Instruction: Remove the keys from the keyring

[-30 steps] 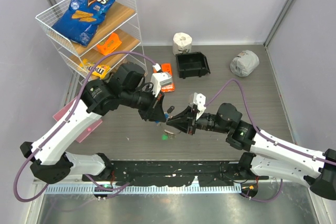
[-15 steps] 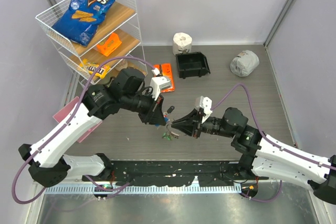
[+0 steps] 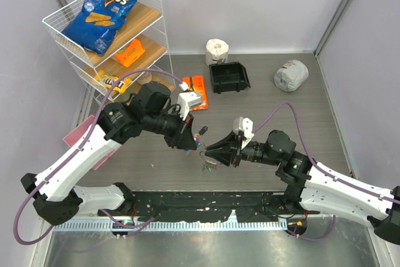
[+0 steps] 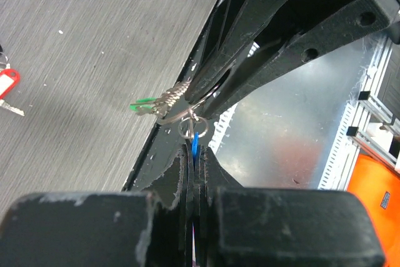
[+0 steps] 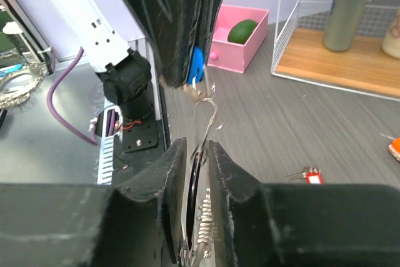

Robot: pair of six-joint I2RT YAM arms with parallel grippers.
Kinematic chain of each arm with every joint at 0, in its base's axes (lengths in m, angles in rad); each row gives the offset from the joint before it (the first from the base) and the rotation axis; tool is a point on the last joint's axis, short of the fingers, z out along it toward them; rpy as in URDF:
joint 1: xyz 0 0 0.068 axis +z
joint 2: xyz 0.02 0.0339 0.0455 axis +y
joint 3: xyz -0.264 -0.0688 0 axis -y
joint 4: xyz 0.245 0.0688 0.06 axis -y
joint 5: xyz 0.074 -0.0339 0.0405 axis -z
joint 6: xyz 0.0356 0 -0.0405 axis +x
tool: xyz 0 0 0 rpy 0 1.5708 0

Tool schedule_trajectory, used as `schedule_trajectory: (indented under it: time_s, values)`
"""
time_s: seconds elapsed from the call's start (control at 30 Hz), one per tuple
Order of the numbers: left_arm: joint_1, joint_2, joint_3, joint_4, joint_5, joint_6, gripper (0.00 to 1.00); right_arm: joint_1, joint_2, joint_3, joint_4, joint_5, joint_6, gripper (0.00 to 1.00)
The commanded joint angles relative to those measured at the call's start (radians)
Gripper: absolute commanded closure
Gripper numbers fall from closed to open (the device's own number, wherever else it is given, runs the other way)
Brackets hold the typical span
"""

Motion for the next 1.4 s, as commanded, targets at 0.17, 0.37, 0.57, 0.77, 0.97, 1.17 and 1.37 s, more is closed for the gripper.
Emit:
schedule_trajectory:
  time_s: [0.17, 0.37, 0.57, 0.77, 0.97, 1.17, 1.37]
  values:
    - [0.024, 0.005, 0.090, -0.046, -0.044, 0.004, 1.00, 0.001, 0.030, -0.009, 0.023, 0.028, -0.009, 0.35]
    - [0.030, 0.009, 0.079, -0.057, -0.079, -0.020, 1.00, 0.004, -0.030, -0.064, 0.100, 0.167, -0.020, 0.32]
    - [0.039, 0.029, 0.077, -0.034, -0.091, -0.098, 1.00, 0.020, -0.055, -0.079, 0.151, 0.218, -0.078, 0.32]
    - [0.064, 0.046, 0.083, -0.032, -0.119, -0.155, 1.00, 0.041, -0.012, -0.073, 0.224, 0.240, -0.164, 0.32]
    - [0.082, 0.045, 0.088, -0.032, -0.117, -0.163, 1.00, 0.058, 0.062, -0.085, 0.319, 0.210, -0.264, 0.35]
    - [0.084, 0.042, 0.065, -0.021, -0.113, -0.163, 1.00, 0.081, 0.144, -0.092, 0.430, 0.243, -0.308, 0.35]
    - [0.084, 0.046, 0.059, -0.004, -0.107, -0.163, 1.00, 0.090, 0.206, -0.073, 0.459, 0.252, -0.317, 0.38]
